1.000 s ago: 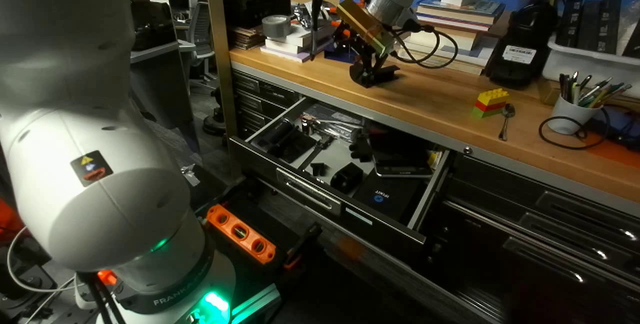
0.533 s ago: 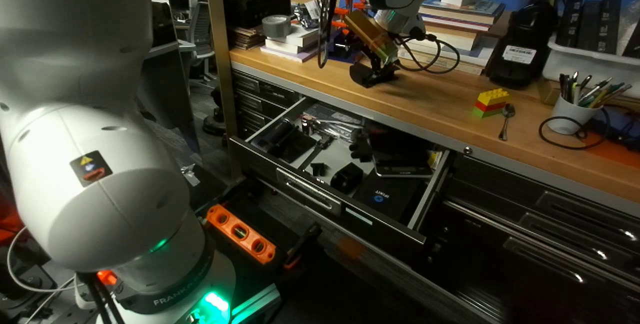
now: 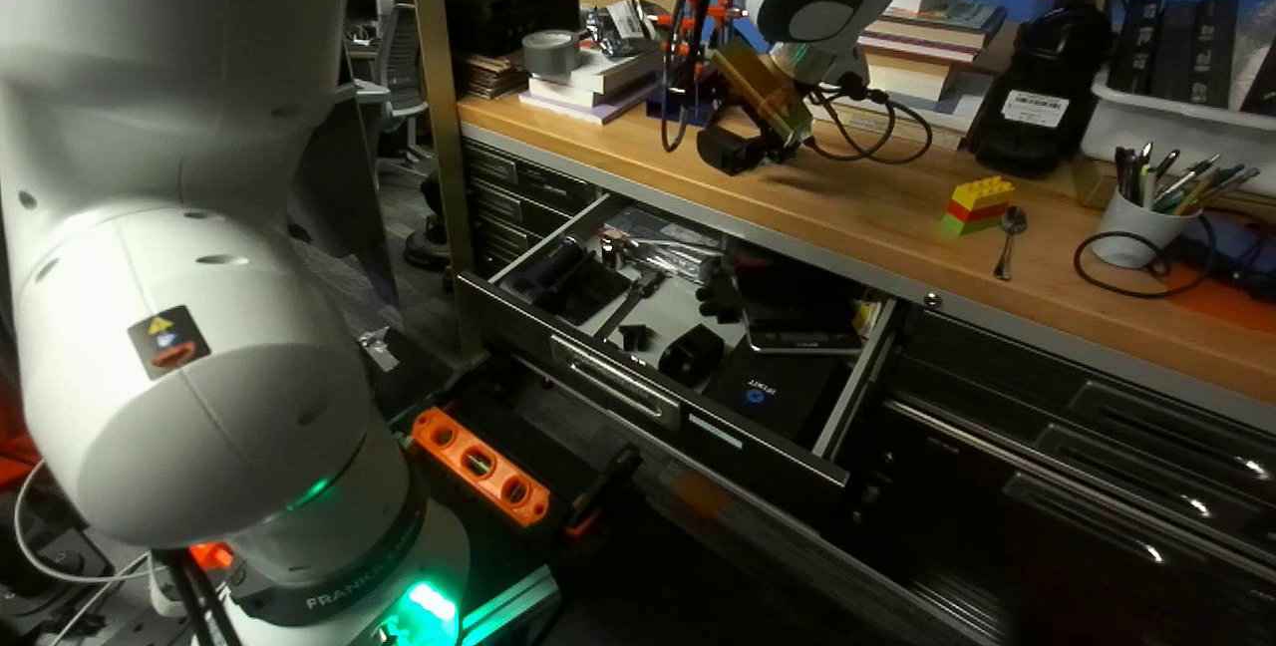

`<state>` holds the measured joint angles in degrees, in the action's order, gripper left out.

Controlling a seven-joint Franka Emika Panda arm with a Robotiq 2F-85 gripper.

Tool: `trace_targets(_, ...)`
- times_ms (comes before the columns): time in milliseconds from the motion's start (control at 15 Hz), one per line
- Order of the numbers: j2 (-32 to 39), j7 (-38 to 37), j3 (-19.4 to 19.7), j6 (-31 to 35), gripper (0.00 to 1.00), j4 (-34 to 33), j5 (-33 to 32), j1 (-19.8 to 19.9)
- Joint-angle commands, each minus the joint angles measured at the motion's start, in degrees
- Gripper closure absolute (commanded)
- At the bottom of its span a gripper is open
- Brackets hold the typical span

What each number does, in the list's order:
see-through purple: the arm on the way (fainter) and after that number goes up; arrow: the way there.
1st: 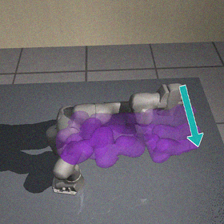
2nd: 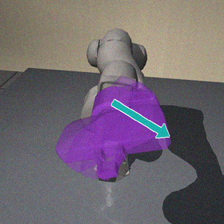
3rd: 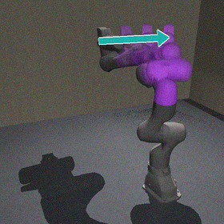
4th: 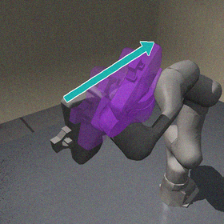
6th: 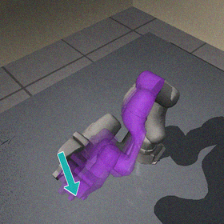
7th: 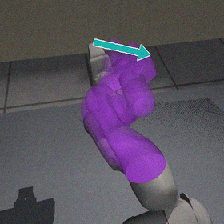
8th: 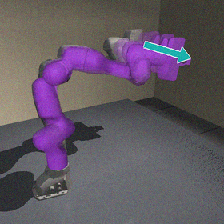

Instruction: Pick up the black objects from the counter and put them in the open drawer and close it

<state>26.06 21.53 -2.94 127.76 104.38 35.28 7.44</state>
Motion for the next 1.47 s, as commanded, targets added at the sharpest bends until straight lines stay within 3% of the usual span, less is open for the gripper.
trace_targets(0,2.1,0.9,-1.7,0.6,0.0,-3.4,3.1,1.7)
trace_targets(1400,4.7,0.3,-3.4,-3.3,0.0,-5.4,7.6,1.7)
